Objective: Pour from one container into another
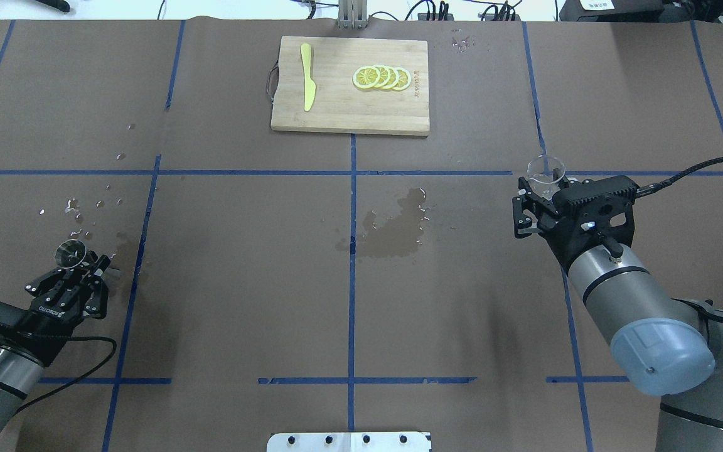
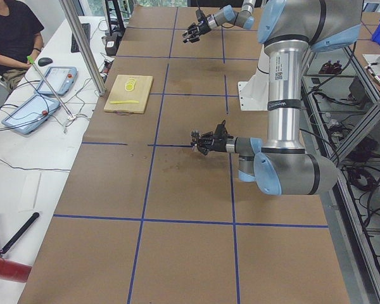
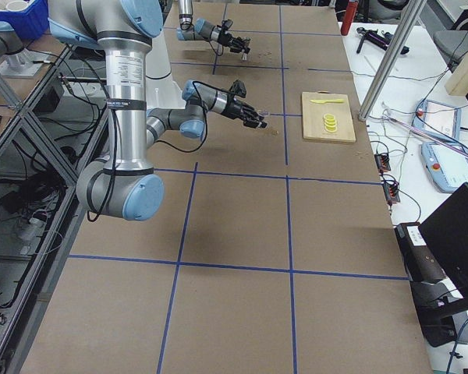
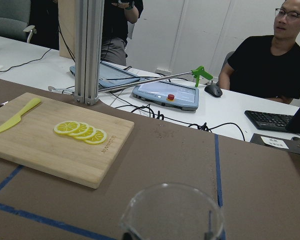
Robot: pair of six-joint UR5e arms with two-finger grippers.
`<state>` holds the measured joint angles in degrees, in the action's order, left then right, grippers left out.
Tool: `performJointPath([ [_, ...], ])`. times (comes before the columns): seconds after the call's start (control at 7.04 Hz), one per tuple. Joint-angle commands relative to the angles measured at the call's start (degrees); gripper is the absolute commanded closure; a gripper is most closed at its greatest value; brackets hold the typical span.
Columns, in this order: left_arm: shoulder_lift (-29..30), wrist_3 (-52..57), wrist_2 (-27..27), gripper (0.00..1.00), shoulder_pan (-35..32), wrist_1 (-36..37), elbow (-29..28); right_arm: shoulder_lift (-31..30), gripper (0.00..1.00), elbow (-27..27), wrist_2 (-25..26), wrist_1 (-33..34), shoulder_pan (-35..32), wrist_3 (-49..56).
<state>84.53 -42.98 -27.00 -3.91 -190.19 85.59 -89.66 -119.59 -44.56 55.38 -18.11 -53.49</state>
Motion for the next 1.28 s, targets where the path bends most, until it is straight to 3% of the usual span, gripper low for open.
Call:
performJointPath([
  [0.0,0.81,0.00,0.11,1.00,0.13,0.09,-1.46,0.36,1.00,-0.03,0.00,-0.01,0.00,-0.13],
  [0.57,1.16,-2.54,0.02,1.00,0.22,0.09,-2.27,0.89,1.00,-0.03,0.00,-0.01,0.09,-0.13],
  [0.71,1.42,-2.63,-0.07,0.92,0.22,0.09,-2.35,0.97,1.00,-0.03,0.00,-0.01,0.09,-0.13],
  [1.14,1.43,-2.72,-0.16,0.89,0.31,0.09,-2.53,1.06,1.00,-0.03,0.00,-0.01,0.09,-0.04],
])
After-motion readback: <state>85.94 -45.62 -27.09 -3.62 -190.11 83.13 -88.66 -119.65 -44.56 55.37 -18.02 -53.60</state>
